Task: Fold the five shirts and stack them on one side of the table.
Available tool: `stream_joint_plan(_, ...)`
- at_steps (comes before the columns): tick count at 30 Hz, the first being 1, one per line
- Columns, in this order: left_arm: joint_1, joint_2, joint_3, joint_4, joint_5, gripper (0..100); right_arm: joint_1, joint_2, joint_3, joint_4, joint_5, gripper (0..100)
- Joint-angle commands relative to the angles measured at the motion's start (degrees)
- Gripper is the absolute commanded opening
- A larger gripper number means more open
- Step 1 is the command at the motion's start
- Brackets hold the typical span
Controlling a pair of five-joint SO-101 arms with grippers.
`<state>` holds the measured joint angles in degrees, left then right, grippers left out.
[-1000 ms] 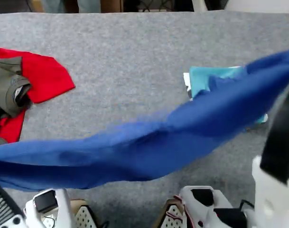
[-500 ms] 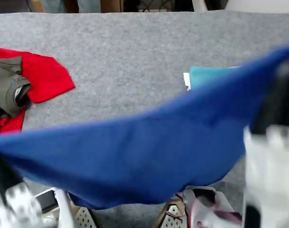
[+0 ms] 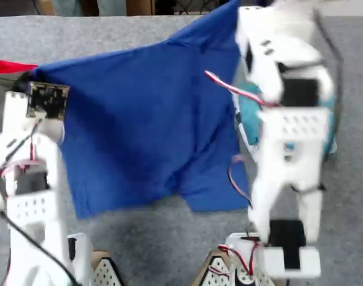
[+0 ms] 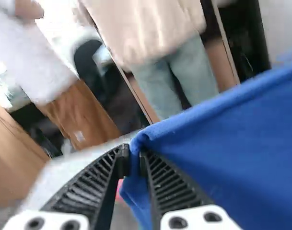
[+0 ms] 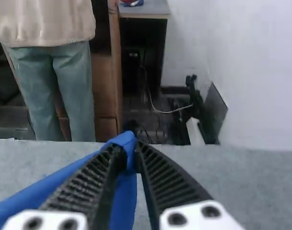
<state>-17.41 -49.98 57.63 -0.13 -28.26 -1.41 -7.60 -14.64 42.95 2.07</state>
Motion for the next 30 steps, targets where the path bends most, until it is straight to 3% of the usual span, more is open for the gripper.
stream_joint_plan(1, -1.4, 19.2, -11.6, -12.5, 0.7, 3, -1.7, 7.3, -1.6, -12.6, 0.6, 1.5)
stream_joint_plan(7, -2.1, 42.6, -39.4, -12.4, 0.7, 3, -3.3, 26.2, -20.8, -13.6, 0.6, 1.5)
stream_joint_plan(11, -0.7, 49.8, -46.9, -12.3, 0.4, 3, -4.1, 39.1, -38.9, -6.9, 0.5, 1.5)
stream_joint_plan(21, -1.2, 50.7, -37.3, -12.3, -0.9, 3, -4.4, 58.5, -78.7, 24.7, 0.6, 1.5)
stream_joint_plan(30, -1.4, 41.7, -20.1, -12.3, -4.1, 3, -6.9, 57.5, -80.8, 44.7, 3.6, 1.5)
